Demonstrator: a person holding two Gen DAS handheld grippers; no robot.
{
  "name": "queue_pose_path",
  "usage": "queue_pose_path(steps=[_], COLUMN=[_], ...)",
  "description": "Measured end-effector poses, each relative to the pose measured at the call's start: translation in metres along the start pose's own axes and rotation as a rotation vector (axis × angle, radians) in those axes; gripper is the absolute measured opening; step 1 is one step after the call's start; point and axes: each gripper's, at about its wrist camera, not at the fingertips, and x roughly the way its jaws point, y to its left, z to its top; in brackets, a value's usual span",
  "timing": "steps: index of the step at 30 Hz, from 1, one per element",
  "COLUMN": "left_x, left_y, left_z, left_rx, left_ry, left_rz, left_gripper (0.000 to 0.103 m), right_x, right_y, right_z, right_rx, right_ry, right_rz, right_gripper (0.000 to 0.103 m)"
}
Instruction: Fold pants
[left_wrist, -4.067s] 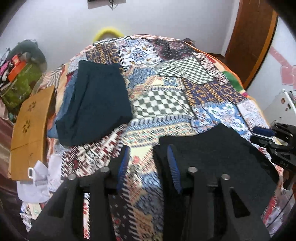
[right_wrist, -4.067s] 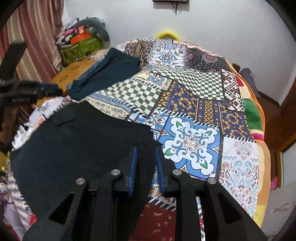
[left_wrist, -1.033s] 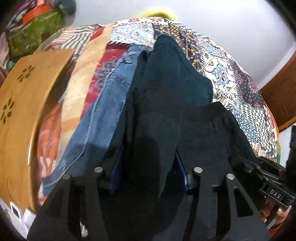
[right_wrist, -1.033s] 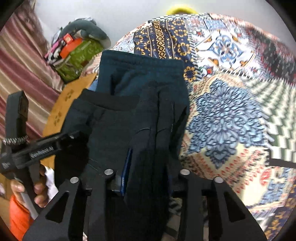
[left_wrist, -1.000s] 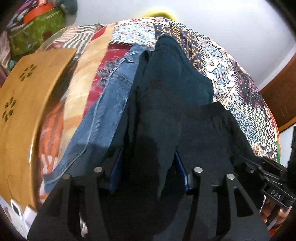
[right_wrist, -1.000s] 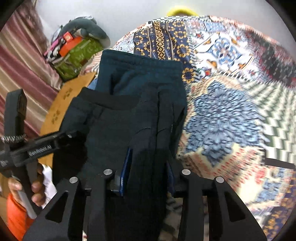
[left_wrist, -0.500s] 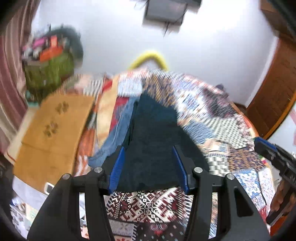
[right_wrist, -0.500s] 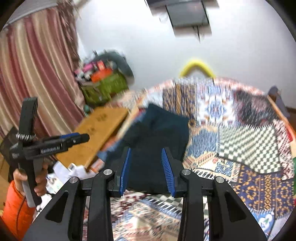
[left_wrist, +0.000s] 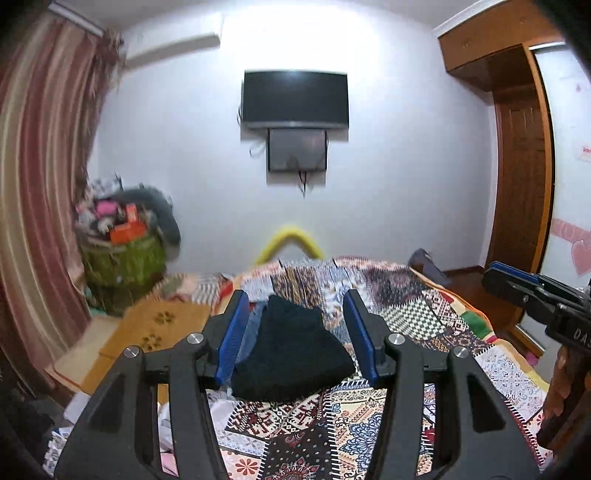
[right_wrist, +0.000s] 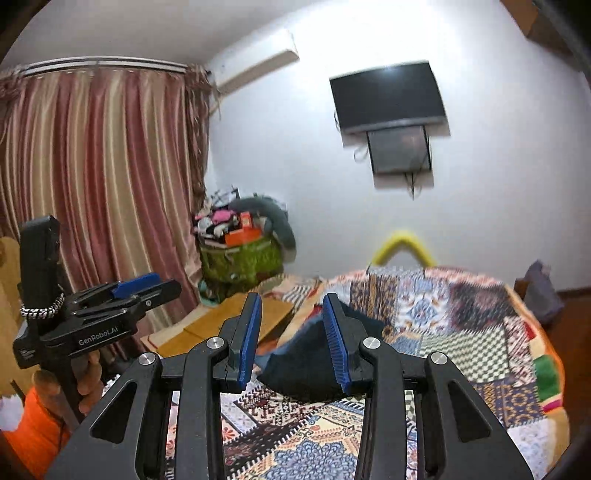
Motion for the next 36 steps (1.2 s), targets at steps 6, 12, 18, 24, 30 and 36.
queue_pose_path(steps=[6, 12, 18, 24, 30, 36], left_x=[-0.044, -0.065, -0.069, -0.072, -0.068, -0.062], left_y=[-0.017, -0.02, -0.021, -0.021, -0.019, -0.02], left_z=[-0.003, -0.009, -0.011, -0.016, -0.02, -0.024], left_rx=[-0.01, -0.037, -0.061, -0.07, -0.079, -0.079], left_ry=[-0.062, -0.092, -0.078, -0.076, -0.061, -0.043], left_rz=[0.001, 0.018, 0.014, 0.018, 0.018, 0.019], left_gripper=[0.075, 0.103, 0.103, 0.103, 0.103, 0.103], right_x=[-0.021, -0.032, -0.038, -0.04, -0.041, -0.043], right_y=[0.011, 0.011, 0.012, 0.009, 0.01, 0.01], right_z=[-0.008, -0.013, -0.016, -0.021, -0.024, -0.023], right_rx=[-0.024, -0.011, -0.004, 0.006, 0.009, 0.01], right_ry=[-0.035, -0.047, -0.068, -0.061, -0.057, -0.056], right_rz=[-0.036, -0.067, -0.11, -0.124, -0.129, -0.136], right_gripper=[0.063, 0.089, 0.102, 0.102, 0.102, 0.102])
